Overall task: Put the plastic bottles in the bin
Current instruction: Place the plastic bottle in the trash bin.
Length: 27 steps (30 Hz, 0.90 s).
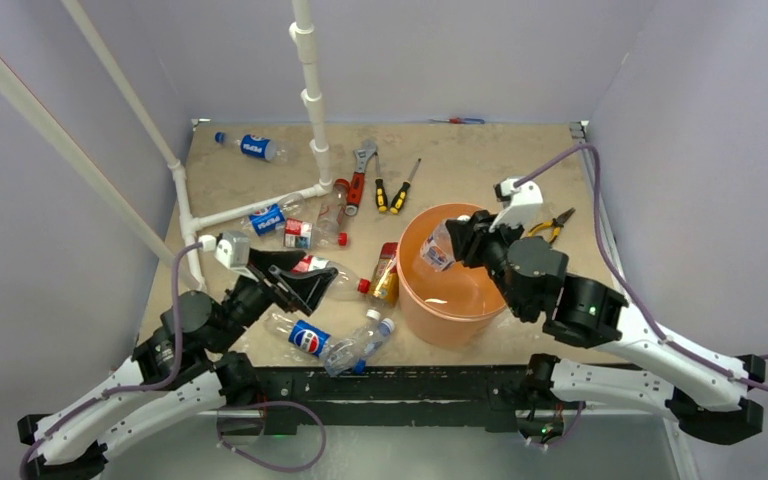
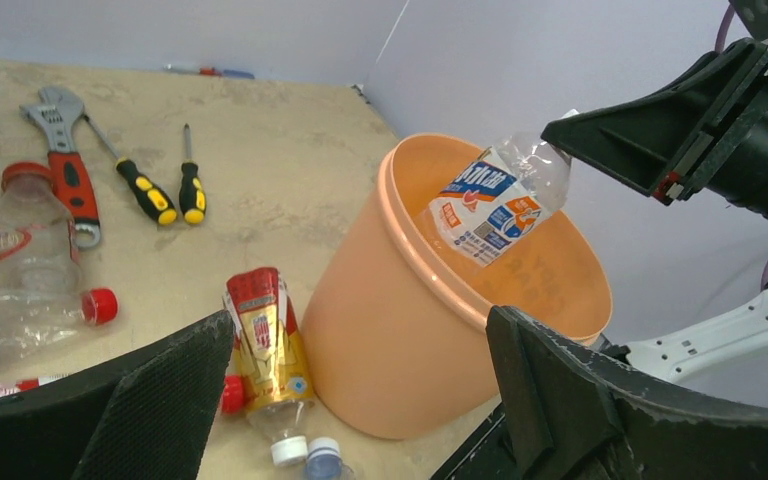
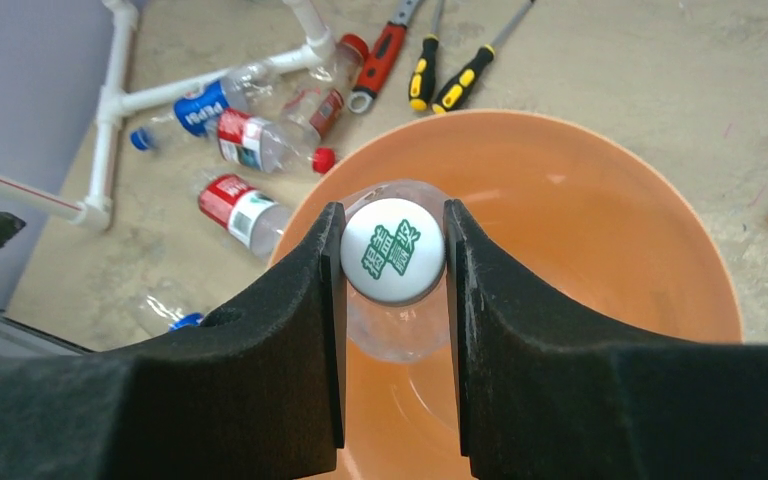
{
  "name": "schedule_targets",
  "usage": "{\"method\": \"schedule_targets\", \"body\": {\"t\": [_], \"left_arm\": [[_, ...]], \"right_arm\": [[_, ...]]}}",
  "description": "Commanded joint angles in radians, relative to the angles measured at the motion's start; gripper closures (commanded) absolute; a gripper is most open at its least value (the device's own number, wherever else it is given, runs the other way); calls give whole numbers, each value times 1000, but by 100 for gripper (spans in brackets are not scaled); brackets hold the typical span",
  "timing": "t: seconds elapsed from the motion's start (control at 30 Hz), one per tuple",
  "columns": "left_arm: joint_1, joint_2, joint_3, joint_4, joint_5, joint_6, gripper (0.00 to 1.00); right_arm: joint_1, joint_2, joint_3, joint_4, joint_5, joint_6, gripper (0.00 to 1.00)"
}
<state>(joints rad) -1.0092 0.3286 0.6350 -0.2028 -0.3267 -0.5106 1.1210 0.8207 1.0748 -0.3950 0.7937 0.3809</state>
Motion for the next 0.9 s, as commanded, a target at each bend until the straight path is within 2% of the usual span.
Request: {"method": "schedule_targets", "body": {"t": [0.0, 0.47, 0.87], "left_arm": [[0, -14, -53, 29, -11, -58, 4], [0, 11, -58, 30, 23, -82, 6], [0, 22, -74, 21, 49, -112, 7]], "right_arm": [[5, 7, -83, 56, -11, 38, 100], [-8, 160, -93, 134, -20, 50, 100], [-209, 219, -121, 173, -251, 51, 100]]}}
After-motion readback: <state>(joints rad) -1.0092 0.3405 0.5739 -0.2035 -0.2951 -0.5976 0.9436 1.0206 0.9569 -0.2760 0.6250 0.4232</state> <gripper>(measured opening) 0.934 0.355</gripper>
